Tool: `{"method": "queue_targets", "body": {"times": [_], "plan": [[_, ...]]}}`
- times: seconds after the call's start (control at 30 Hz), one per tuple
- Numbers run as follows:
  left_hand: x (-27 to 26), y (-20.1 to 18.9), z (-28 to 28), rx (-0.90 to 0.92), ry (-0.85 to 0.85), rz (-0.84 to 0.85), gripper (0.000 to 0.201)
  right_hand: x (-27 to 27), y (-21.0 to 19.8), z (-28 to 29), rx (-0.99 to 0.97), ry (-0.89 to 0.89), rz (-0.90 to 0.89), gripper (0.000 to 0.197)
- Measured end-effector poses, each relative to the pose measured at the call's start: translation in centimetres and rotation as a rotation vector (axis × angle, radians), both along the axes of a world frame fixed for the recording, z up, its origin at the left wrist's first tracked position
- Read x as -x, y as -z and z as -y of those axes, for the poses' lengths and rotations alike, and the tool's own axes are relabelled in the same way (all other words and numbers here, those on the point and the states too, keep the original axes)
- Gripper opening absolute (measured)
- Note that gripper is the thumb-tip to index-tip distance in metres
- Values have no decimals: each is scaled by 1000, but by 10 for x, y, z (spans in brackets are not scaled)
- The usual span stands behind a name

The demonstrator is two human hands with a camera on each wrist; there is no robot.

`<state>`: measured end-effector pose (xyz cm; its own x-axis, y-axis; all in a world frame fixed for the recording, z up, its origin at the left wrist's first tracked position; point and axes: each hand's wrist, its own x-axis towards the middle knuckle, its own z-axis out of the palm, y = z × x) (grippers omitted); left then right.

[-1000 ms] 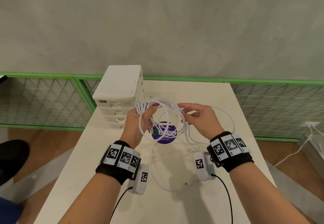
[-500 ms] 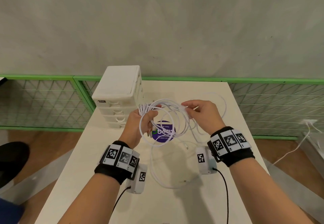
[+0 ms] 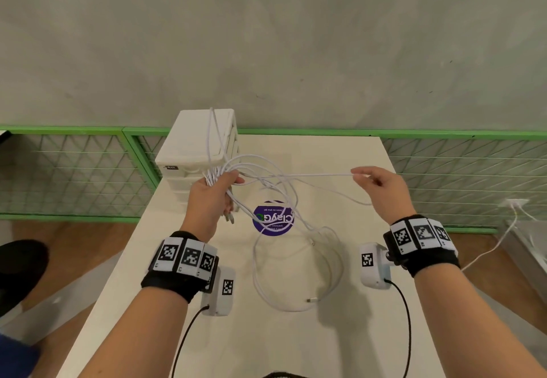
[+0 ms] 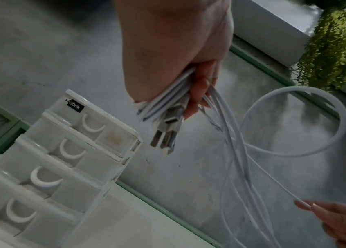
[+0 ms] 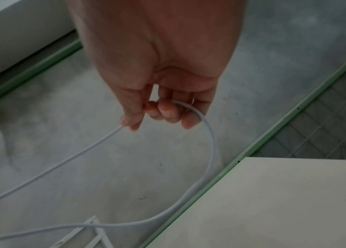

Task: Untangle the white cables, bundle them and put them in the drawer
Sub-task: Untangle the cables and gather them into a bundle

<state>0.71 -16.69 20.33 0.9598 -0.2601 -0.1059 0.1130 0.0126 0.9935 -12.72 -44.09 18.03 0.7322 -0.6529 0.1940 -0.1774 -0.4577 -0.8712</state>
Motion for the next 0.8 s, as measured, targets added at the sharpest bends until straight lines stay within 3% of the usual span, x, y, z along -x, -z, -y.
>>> {"method": "queue_targets", "body": {"times": [0.13,0.3,0.43,0.6,0.8], "plan": [[3,4,5,8,28,-24,24,0,7,-1,9,56,3,12],[11,-1,10,16,109,-12,26,-9,2,-30,55,-180,-8,23],[15,-4,15,14,152,-3,26,-20,-9,-59,132,-299,68,18],[19,-5,21,32,164,-17,25,-30,-7,-74,8,-516,-50,27],[18,-6,20,72,166,-58,27,-37,-7,-79,-202,-394,7,14]]}}
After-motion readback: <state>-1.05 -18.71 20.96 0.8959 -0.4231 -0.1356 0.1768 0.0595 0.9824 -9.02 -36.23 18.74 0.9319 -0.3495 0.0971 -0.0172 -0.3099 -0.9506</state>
